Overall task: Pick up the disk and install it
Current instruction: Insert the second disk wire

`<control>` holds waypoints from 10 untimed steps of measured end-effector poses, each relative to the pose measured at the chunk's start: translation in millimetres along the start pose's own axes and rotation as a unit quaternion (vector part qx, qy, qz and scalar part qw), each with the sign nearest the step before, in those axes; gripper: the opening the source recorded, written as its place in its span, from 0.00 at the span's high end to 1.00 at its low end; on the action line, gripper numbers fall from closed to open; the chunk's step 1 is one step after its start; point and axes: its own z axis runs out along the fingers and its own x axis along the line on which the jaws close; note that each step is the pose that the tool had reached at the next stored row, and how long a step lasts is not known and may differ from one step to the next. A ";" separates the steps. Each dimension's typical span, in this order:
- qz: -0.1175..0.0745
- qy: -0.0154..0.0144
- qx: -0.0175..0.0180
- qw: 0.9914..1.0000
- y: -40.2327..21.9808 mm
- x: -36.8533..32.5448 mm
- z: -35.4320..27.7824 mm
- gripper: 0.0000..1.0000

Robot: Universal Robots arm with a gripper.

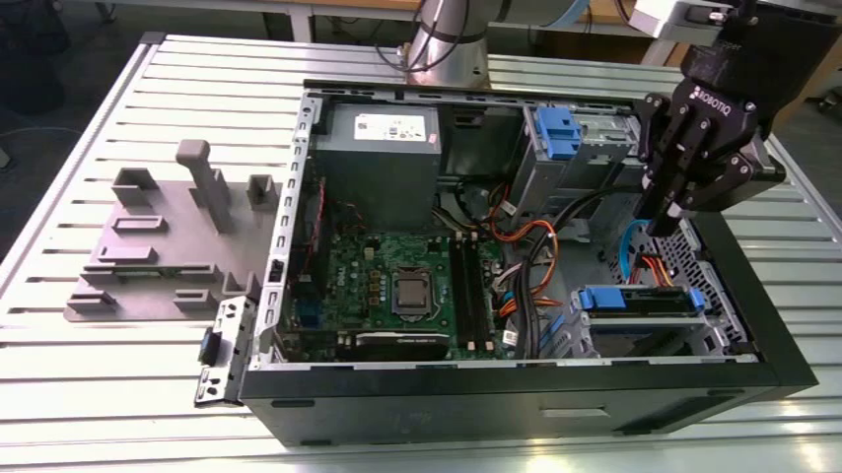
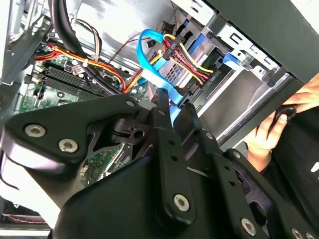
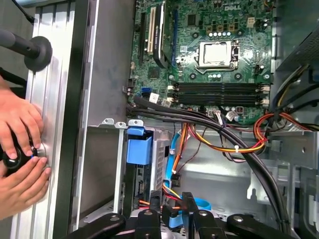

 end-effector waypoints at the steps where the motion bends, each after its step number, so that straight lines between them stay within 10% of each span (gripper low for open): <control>1: 0.000 0.002 0.000 1.000 -0.2 -0.3 0.6 0.69; 10: 0.001 0.010 0.000 1.000 -2.4 -2.6 5.3 0.83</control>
